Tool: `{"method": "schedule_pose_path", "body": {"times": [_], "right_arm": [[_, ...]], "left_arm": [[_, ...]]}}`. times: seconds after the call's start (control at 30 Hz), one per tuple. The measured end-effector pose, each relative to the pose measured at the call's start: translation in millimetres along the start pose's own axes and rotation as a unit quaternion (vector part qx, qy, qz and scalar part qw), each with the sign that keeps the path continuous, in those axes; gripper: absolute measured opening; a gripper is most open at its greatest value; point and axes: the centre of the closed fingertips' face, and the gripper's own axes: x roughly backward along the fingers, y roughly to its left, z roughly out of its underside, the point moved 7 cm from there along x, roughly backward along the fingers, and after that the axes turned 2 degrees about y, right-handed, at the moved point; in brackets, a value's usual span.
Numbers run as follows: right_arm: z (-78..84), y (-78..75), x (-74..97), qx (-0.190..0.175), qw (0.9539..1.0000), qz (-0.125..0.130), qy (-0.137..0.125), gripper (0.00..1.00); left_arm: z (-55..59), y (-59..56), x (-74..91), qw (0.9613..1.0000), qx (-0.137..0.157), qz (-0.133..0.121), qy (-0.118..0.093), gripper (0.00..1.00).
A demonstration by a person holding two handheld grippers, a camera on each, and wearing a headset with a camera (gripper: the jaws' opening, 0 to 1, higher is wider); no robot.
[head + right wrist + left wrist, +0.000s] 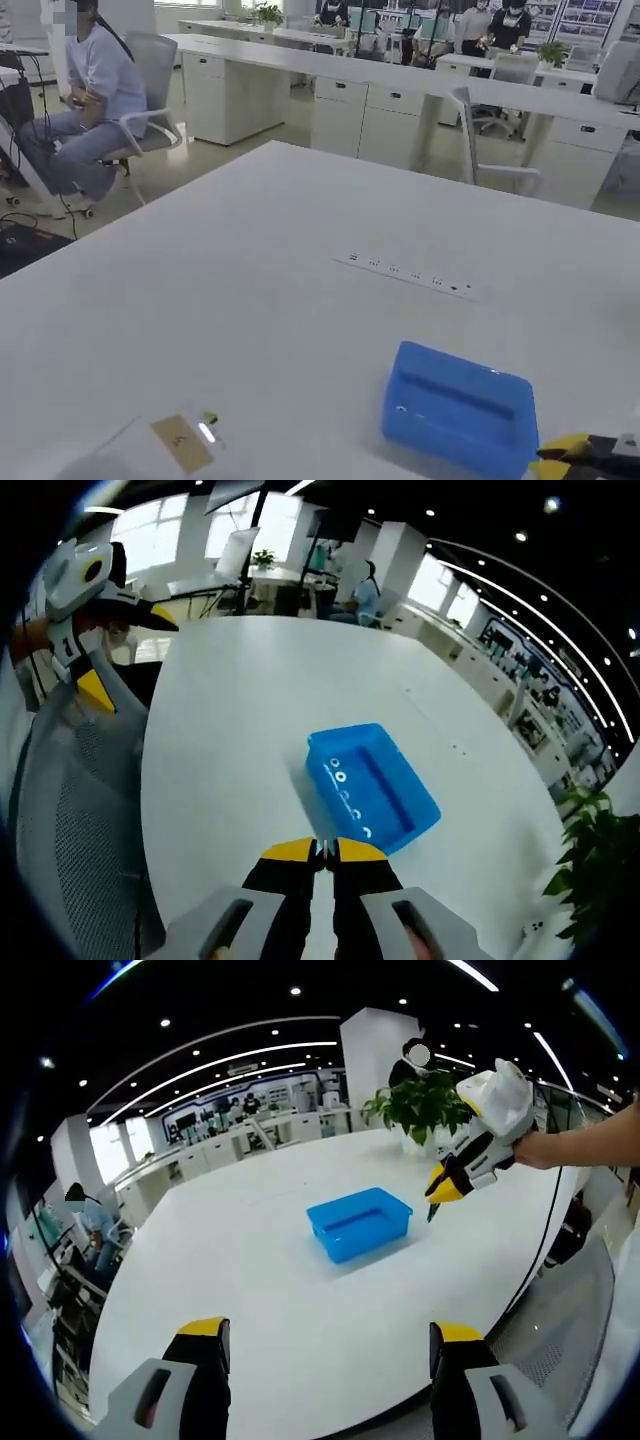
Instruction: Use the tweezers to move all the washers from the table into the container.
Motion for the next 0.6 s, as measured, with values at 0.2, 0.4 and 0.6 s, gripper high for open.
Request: {"method": "schedule_pose_path", "body": {"times": [0.2, 0.4, 0.6], "right_arm": [[18.5, 13.5, -18.5, -0.003, 0.9984, -0.044, 0.035, 0.03], [27.8, 23.3, -32.2, 0.008, 0.9953, -0.079, 0.056, 0.03], [19.1, 37.4, -46.8, 0.074, 0.9882, -0.114, 0.072, 0.03]], "left_arm": [[-2.1, -1.8, 0.2, 1.0000, 0.001, 0.001, -0.004, 0.84], [-2.0, -1.8, 0.8, 1.0000, -0.002, 0.004, -0.004, 0.84], [0.6, -0.7, 1.5, 1.0000, 0.001, 0.001, -0.002, 0.84]]}}
